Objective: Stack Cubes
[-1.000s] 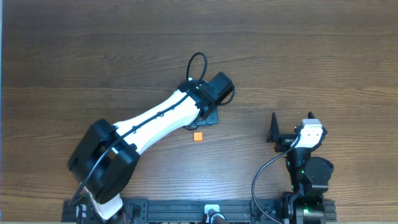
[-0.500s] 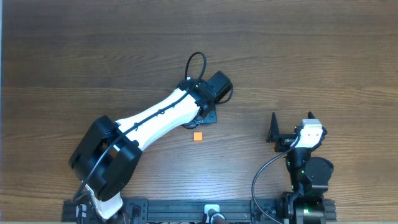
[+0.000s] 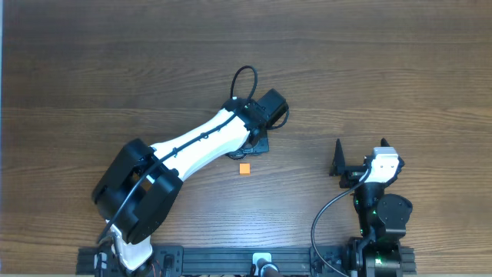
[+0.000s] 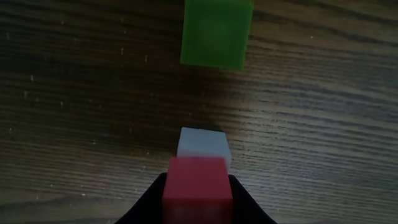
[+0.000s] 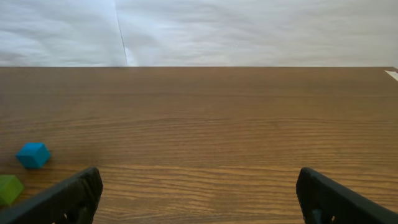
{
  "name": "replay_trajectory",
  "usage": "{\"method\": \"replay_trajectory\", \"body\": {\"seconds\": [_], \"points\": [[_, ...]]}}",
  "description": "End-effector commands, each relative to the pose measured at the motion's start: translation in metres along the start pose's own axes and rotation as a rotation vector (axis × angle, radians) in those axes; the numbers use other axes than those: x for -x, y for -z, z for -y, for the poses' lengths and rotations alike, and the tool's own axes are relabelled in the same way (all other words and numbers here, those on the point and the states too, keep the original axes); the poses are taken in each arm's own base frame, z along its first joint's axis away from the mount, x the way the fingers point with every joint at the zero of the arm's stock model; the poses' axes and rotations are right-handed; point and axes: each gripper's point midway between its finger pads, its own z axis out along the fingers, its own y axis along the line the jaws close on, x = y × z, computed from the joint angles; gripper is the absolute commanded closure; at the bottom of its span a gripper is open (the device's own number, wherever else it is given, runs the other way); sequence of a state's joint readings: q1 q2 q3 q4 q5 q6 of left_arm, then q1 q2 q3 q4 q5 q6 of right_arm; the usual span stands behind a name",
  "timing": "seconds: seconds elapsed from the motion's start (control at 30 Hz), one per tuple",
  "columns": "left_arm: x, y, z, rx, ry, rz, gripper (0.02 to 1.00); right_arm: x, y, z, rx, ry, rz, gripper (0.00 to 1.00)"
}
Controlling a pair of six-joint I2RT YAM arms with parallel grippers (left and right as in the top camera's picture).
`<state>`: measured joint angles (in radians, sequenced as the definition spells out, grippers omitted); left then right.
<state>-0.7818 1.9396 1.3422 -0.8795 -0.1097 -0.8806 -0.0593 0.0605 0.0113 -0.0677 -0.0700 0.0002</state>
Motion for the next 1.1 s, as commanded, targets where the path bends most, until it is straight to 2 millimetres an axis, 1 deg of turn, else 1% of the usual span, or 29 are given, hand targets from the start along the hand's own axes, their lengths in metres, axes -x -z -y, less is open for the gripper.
{"method": "replay_trajectory", "body": {"seconds": [0.03, 0.23, 0.43, 0.6, 0.7, 0.83, 0.87, 0.93, 1.0, 1.1], "points": [[0.008, -0.003, -0.001, 0.009, -0.003, 0.014, 0.879, -0.002, 0.000, 0.000, 0.000, -0.003, 0.000, 0.009], [0.008, -0.004, 0.000, 0.009, -0.003, 0.014, 0.871, -0.002, 0.000, 0.000, 0.000, -0.003, 0.000, 0.012], [0.007, -0.004, 0.000, 0.010, -0.004, 0.013, 0.805, -0.002, 0.000, 0.000, 0.000, -0.003, 0.000, 0.007], [0.007, -0.004, 0.000, 0.010, -0.004, 0.013, 0.684, -0.002, 0.000, 0.000, 0.000, -0.003, 0.000, 0.009], [0.007, -0.004, 0.000, 0.010, -0.004, 0.013, 0.557, -0.002, 0.000, 0.000, 0.000, -0.003, 0.000, 0.007], [0.007, -0.004, 0.000, 0.010, -0.004, 0.013, 0.426, -0.002, 0.000, 0.000, 0.000, -0.003, 0.000, 0.007], [0.007, -0.004, 0.000, 0.010, -0.004, 0.013, 0.364, -0.002, 0.000, 0.000, 0.000, -0.003, 0.000, 0.009], [0.006, -0.003, 0.000, 0.009, -0.005, 0.007, 0.299, -0.002, 0.000, 0.000, 0.000, -0.003, 0.000, 0.009], [0.001, 0.000, 0.001, 0.005, -0.009, -0.005, 0.279, -0.002, 0.000, 0.000, 0.000, -0.003, 0.000, 0.009], [-0.010, 0.005, 0.004, -0.009, -0.026, -0.022, 0.279, -0.002, 0.000, 0.000, 0.000, -0.003, 0.000, 0.007]]}}
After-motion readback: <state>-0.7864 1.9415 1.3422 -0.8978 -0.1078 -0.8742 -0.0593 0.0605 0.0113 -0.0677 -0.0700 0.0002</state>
